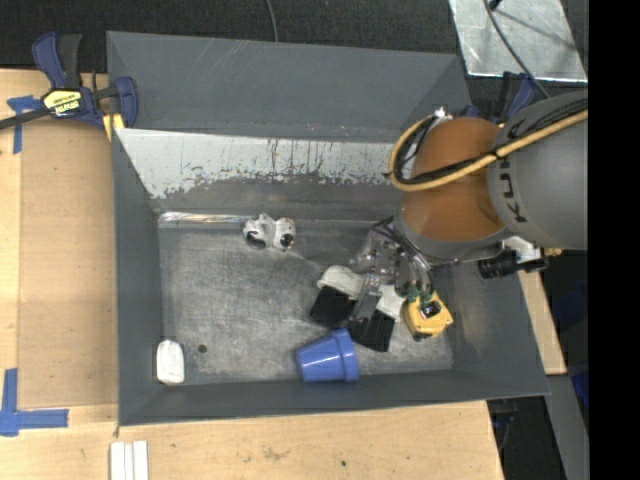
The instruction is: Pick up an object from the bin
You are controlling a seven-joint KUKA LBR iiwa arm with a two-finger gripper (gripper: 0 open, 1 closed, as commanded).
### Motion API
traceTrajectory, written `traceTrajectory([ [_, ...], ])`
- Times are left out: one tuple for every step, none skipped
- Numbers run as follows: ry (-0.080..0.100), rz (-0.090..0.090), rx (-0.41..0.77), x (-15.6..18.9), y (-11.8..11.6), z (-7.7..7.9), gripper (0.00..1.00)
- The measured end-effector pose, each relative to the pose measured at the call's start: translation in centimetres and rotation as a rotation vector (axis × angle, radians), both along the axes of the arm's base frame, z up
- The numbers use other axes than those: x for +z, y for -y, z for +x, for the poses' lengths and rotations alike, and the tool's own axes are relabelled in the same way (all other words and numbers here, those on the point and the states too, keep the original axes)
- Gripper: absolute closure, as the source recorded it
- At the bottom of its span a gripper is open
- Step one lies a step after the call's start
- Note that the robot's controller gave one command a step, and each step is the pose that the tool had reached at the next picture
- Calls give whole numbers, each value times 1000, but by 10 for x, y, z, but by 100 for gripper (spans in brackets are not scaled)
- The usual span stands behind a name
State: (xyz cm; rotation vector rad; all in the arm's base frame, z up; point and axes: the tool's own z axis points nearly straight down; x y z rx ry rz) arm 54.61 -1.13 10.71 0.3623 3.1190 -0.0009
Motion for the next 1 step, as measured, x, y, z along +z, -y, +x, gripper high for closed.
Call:
traceTrajectory([
  [1,0,0,15,0,0,100],
])
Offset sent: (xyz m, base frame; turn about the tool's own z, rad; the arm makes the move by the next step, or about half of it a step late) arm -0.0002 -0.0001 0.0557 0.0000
